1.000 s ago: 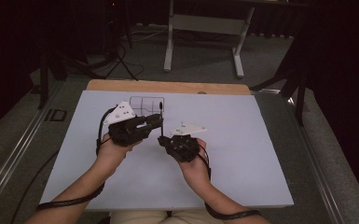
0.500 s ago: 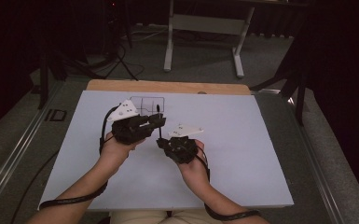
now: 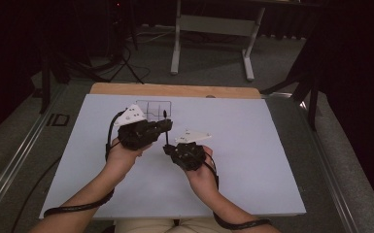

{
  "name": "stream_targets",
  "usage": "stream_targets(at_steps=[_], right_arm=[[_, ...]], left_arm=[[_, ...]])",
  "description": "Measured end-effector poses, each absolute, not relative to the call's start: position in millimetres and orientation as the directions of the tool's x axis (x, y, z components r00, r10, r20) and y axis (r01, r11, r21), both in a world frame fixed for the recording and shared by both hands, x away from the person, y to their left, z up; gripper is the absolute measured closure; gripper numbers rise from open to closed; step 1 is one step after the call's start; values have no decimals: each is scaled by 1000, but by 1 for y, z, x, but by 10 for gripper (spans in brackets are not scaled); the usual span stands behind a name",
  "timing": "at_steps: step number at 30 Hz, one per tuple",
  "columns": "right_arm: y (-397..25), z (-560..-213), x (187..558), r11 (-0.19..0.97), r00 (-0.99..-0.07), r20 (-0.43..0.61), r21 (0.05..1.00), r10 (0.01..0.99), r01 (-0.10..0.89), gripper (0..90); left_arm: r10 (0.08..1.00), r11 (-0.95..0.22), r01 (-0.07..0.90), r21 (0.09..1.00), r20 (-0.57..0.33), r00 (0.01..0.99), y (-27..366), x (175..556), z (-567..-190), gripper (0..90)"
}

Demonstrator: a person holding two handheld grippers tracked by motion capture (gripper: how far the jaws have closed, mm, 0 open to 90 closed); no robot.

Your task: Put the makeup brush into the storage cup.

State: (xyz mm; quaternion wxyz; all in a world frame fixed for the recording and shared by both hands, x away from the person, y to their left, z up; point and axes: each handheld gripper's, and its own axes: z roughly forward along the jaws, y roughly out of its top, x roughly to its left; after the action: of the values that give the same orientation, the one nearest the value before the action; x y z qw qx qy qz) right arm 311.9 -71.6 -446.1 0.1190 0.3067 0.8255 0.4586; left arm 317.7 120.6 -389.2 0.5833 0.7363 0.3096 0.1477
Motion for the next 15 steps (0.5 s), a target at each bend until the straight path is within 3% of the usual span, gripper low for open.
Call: stream_targets(at_steps=[13, 15], right_arm=[[-72, -446, 315, 375, -786, 108, 834, 609, 405, 849], [-72, -447, 315, 378, -794, 108, 836, 598, 398, 806]], left_arm=[[618, -121, 259, 958, -132, 775, 118, 318, -391, 862], [623, -125, 254, 959, -123, 772, 118, 317, -390, 862]])
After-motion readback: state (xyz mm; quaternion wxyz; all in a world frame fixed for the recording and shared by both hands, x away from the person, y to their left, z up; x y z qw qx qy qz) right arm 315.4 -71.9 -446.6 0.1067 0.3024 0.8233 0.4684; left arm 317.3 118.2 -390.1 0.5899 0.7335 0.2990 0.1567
